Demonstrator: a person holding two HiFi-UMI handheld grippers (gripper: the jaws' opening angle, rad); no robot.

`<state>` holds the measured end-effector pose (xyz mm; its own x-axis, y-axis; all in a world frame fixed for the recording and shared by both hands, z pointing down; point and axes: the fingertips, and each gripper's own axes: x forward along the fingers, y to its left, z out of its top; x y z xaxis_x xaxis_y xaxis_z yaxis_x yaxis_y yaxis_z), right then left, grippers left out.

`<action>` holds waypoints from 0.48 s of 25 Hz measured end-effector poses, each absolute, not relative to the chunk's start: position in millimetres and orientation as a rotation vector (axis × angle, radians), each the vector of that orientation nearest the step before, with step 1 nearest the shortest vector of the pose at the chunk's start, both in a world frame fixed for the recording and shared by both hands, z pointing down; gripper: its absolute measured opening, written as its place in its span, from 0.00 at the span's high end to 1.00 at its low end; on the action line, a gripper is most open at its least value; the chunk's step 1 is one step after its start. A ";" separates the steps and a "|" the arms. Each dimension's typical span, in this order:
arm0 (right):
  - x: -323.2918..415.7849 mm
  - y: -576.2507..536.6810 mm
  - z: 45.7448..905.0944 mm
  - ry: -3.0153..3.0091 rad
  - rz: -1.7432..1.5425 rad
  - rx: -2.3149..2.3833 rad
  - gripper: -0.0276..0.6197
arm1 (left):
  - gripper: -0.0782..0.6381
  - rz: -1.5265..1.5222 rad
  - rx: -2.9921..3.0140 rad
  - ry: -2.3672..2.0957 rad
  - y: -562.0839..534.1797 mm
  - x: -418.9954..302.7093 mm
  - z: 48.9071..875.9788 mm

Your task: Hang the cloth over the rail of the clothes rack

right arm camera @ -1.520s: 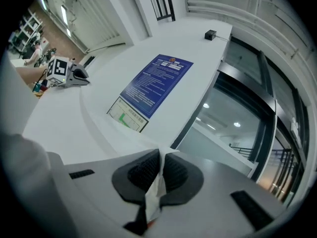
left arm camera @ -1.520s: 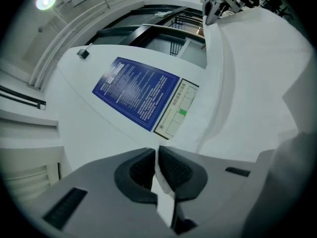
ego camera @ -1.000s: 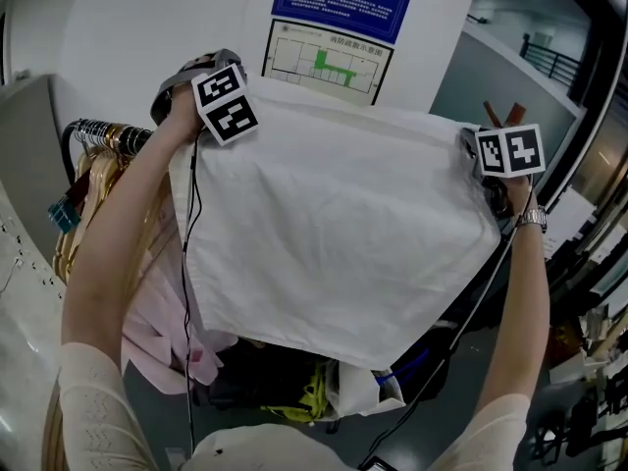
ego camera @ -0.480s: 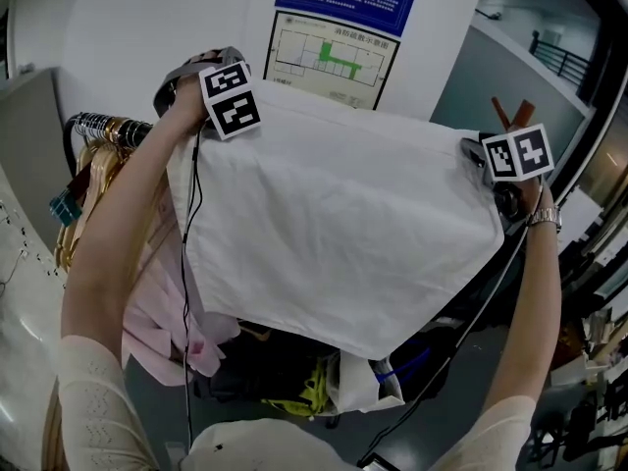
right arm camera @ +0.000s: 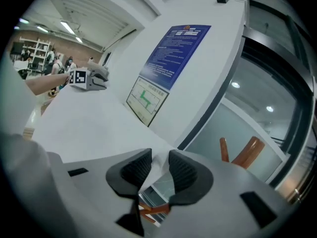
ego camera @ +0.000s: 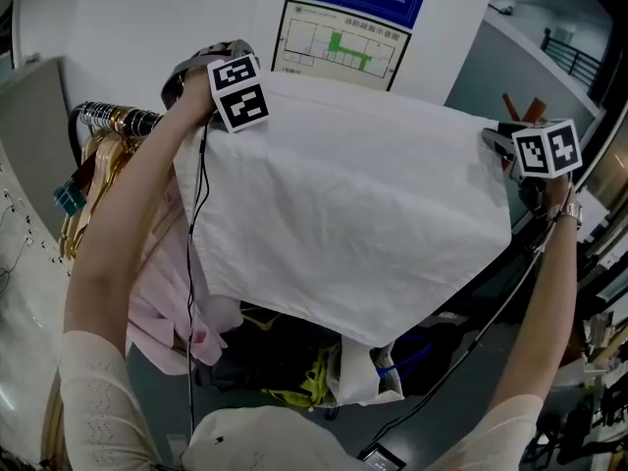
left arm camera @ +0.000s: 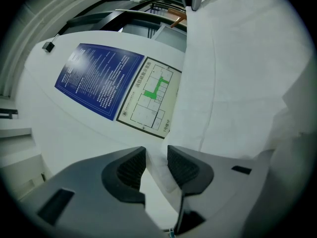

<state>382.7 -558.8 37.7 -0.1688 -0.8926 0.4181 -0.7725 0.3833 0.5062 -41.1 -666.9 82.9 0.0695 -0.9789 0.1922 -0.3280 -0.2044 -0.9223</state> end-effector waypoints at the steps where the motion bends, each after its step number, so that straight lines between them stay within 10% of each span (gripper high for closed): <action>1: 382.3 -558.7 34.8 -1.975 -0.244 1.437 0.77 | 0.72 -1.154 -1.628 1.327 -667.3 -41.3 83.2; 12: 416.0 -552.6 11.0 -1.997 -0.282 1.611 0.77 | 0.71 -1.162 -1.596 1.359 -666.7 -56.0 80.9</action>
<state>416.0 -552.6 11.0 -0.1275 -0.9500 0.2850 -0.8337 0.2583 0.4880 -56.0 -666.7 80.9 0.0344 -0.9838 0.1757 -0.3265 -0.1772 -0.9284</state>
